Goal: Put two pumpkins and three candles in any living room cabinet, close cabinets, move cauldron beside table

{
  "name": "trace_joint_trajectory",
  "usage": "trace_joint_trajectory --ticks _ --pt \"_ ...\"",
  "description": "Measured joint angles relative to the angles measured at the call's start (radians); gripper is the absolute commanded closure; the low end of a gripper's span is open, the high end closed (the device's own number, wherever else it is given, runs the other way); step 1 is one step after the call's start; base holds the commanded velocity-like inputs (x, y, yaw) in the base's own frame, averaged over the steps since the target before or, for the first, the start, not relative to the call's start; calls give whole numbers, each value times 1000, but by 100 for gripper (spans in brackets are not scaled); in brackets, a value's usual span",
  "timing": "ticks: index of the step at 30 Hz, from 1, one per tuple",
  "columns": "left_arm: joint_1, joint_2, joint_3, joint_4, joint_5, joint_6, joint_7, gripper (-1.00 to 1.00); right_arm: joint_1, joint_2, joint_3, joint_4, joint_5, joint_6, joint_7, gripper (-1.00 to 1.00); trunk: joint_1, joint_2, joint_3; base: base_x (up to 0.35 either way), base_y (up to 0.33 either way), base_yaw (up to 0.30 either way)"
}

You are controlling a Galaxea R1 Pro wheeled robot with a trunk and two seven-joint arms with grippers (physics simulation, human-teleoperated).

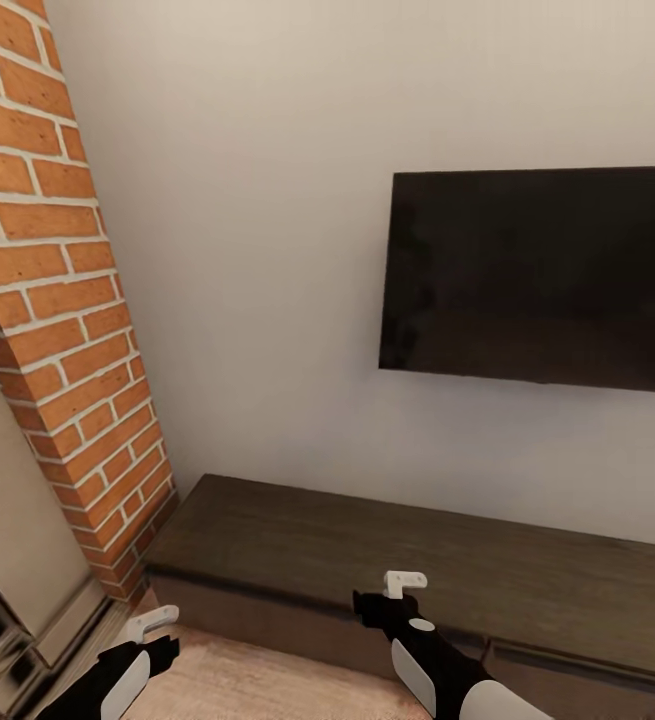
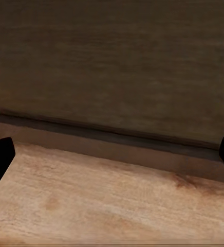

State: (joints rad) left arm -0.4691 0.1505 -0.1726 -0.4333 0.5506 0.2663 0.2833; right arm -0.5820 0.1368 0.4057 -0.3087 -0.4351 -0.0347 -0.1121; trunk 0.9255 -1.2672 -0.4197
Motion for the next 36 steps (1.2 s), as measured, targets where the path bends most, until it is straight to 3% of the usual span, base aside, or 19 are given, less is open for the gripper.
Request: trace_joint_trajectory --ticks 36 --pt "0 0 -1 0 0 0 0 -100 0 0 0 0 0 -1 2 -100 0 0 0 -49 59 -68"
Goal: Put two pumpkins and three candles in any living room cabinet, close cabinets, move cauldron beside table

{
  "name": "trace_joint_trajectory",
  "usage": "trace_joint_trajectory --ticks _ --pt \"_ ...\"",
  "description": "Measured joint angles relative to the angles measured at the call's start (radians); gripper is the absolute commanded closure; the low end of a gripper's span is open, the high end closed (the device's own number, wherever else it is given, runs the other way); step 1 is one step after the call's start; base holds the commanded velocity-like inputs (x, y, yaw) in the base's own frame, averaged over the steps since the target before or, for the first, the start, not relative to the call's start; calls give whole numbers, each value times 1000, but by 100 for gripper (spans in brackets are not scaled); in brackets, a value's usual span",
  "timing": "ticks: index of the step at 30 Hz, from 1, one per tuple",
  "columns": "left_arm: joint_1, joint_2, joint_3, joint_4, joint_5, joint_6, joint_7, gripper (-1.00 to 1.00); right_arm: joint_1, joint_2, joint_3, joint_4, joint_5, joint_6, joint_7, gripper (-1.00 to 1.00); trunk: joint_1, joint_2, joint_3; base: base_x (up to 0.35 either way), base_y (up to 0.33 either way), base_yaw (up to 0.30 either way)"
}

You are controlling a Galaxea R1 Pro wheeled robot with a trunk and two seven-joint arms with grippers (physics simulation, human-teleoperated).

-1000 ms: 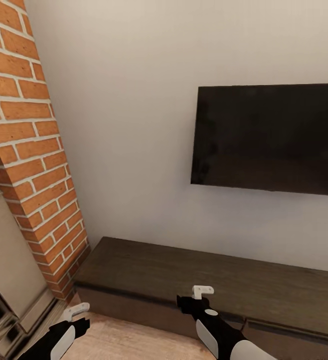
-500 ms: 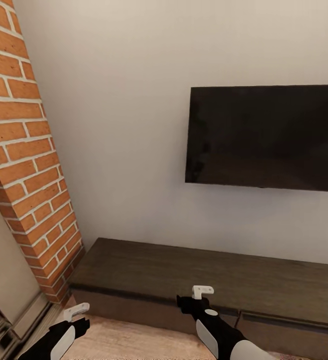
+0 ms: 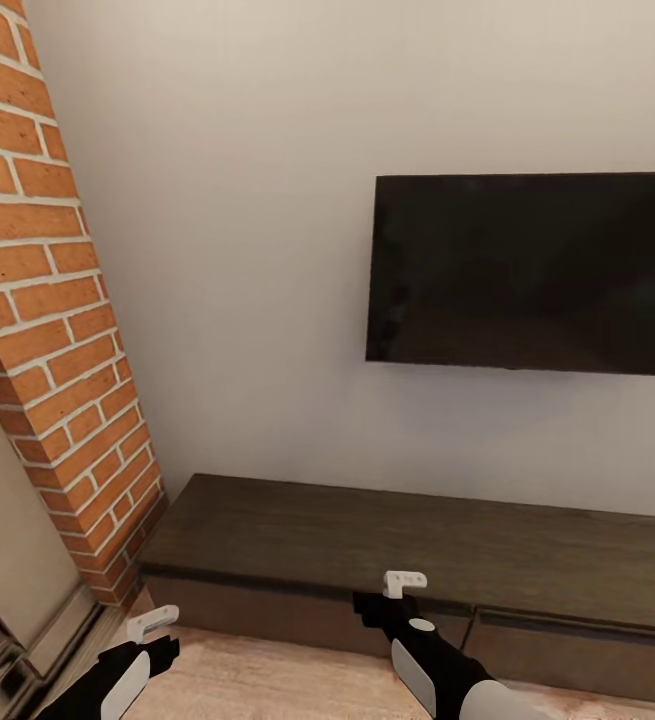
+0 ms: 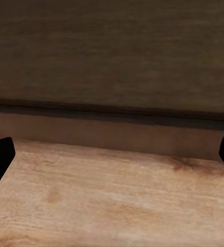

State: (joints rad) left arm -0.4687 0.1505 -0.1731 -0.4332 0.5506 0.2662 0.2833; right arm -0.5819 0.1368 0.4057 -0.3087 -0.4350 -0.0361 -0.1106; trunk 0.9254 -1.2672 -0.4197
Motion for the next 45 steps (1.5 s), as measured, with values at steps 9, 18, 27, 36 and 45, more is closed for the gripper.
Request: trace_joint_trajectory --ticks 9,18,27,36,45 --pt "0 0 0 0 0 0 0 -100 0 0 0 0 0 0 0 -100 0 0 0 -56 52 -48" --pt "0 0 0 0 0 0 0 -100 0 0 0 0 0 0 0 -100 0 0 0 -5 58 -69" --pt "0 0 0 0 0 0 0 -100 0 0 0 0 0 0 0 -100 0 0 0 -48 48 -9" --pt "0 0 -1 0 0 0 0 -100 0 0 0 0 0 0 0 -100 0 0 1 -48 24 -47" --pt "0 0 -1 0 0 0 0 -100 0 0 0 0 0 0 0 -100 0 0 1 -13 10 -37"
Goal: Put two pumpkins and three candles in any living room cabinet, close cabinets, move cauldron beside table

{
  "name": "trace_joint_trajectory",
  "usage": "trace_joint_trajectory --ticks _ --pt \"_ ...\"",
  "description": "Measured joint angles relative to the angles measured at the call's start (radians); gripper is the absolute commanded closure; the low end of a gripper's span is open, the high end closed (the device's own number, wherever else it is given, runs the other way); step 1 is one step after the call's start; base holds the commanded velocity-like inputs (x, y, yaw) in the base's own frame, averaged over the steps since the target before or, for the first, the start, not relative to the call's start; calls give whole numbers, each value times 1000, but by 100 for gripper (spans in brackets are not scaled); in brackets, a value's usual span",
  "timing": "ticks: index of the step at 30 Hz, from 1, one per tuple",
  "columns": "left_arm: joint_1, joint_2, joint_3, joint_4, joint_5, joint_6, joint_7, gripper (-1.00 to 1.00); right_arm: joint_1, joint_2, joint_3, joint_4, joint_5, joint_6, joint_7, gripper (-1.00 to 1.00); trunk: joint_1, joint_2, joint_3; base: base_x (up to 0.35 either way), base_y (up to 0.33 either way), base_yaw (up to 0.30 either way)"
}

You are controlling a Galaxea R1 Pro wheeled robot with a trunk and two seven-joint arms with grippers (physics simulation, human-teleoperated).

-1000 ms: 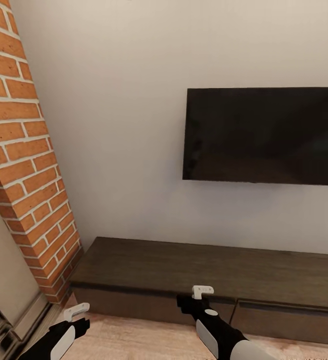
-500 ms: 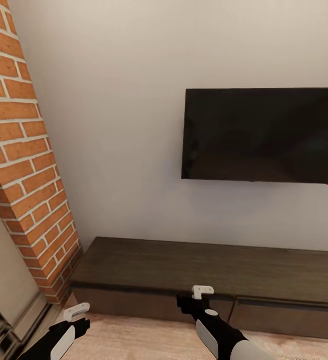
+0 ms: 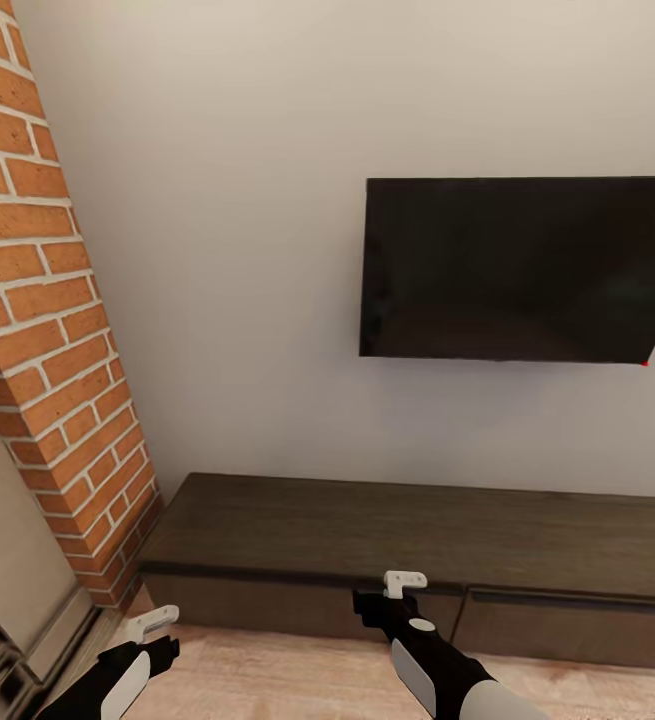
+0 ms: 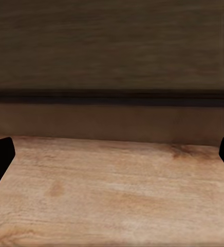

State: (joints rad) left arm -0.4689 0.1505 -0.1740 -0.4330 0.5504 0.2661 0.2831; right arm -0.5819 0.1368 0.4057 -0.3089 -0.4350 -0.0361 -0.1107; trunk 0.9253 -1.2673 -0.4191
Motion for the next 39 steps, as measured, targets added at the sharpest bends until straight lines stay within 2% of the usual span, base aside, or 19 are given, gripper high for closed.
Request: trace_joint_trajectory --ticks 7,39 --pt "0 0 0 0 0 0 0 -100 0 0 0 0 0 0 0 -100 0 0 1 -5 10 -97" --pt "0 0 0 0 0 0 0 -100 0 0 0 0 0 0 0 -100 0 0 1 -13 21 -1"
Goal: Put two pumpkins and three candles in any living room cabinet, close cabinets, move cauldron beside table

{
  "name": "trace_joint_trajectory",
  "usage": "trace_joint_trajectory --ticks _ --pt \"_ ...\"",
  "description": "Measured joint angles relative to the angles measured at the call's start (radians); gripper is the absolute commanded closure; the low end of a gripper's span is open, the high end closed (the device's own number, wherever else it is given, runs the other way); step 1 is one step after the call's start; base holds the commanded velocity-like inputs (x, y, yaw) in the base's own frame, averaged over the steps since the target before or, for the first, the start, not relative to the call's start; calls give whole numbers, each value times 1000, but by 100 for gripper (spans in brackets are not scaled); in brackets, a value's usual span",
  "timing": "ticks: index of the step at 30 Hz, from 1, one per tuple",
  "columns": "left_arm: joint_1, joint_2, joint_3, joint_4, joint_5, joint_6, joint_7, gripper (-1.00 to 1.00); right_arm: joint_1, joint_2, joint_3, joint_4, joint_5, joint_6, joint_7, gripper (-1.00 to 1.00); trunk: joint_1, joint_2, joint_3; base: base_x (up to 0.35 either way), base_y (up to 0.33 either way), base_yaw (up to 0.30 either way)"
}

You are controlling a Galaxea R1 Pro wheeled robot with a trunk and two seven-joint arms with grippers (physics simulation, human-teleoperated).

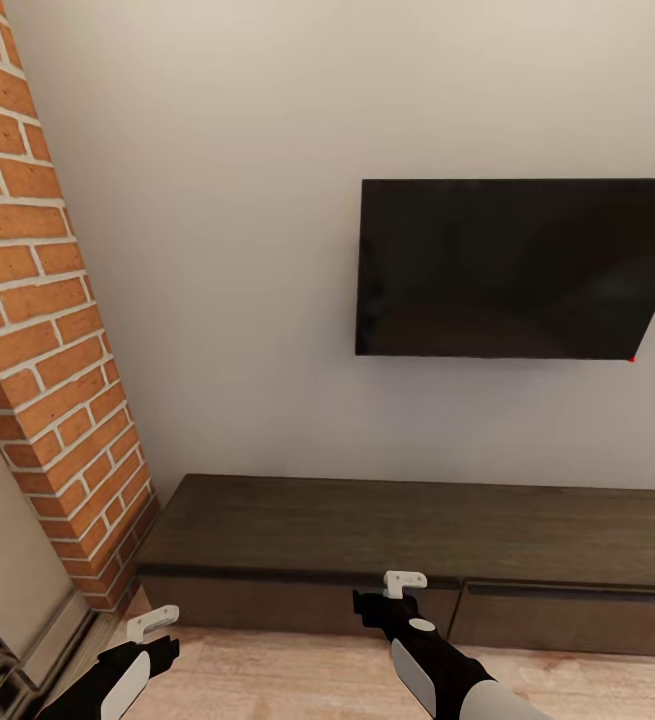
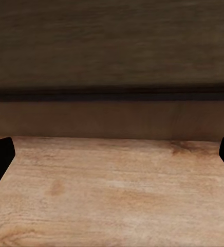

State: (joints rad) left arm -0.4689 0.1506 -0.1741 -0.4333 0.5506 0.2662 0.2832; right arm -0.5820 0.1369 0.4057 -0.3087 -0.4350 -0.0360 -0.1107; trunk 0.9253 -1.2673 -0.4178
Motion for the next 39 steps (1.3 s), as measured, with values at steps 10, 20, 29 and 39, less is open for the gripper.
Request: trace_joint_trajectory --ticks 10,20,29,39 --pt "0 0 0 0 0 0 0 -100 0 0 0 0 -1 0 -1 -100 0 0 0 0 0 0" --pt "0 18 3 -64 6 45 -68 -100 0 -8 -21 0 -33 0 19 -100 0 0 0 0 0 0" --pt "0 71 107 -577 20 643 -105 -100 0 -37 -91 93 -279 6 220 -100 0 0 0 0 0 0" --pt "-3 75 175 -664 22 714 -107 -100 0 -58 -96 117 -325 16 263 -100 23 -42 -19 0 0 0"
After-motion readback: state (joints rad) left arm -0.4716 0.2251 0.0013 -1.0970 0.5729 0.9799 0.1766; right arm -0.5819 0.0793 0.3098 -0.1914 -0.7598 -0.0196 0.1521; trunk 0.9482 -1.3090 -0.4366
